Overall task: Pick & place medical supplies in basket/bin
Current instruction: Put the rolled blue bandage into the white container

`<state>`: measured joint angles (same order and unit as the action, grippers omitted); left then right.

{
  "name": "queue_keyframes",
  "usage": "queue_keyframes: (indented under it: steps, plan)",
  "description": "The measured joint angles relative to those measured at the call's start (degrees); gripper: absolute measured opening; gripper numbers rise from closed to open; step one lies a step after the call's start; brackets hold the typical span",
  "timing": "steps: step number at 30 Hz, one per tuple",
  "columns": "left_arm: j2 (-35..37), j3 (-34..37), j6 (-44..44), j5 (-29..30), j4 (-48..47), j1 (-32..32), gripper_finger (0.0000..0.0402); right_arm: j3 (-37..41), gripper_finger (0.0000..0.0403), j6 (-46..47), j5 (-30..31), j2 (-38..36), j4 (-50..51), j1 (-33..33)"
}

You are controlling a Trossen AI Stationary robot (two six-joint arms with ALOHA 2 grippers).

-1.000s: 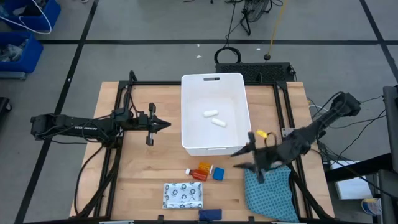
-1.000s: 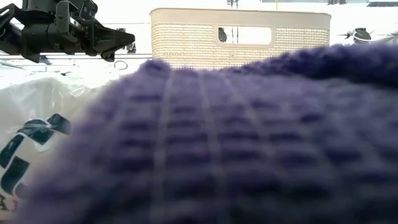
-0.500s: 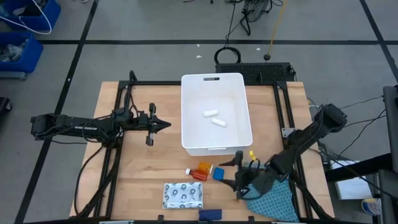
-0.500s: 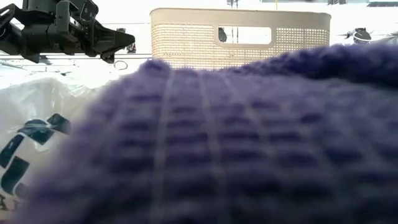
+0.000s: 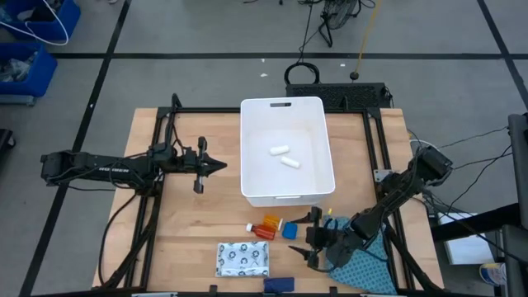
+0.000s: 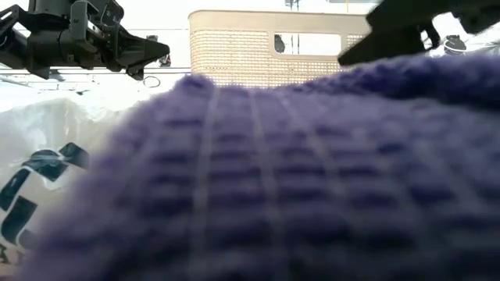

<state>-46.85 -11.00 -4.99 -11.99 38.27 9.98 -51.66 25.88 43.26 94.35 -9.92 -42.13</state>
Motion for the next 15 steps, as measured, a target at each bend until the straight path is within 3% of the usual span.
queue_keyframes:
  steps: [9,15]
  plan:
    - [0.0,0.0,-0.2,0.0,0.0,0.0,0.0017,0.0,0.0382,2.8,-0.2,2.2,1.6,1.2]
    - [0.0,0.0,-0.6,-0.1,-0.2,0.0,0.0017,0.0,0.0382,3.5,-4.5,2.2,1.6,2.7]
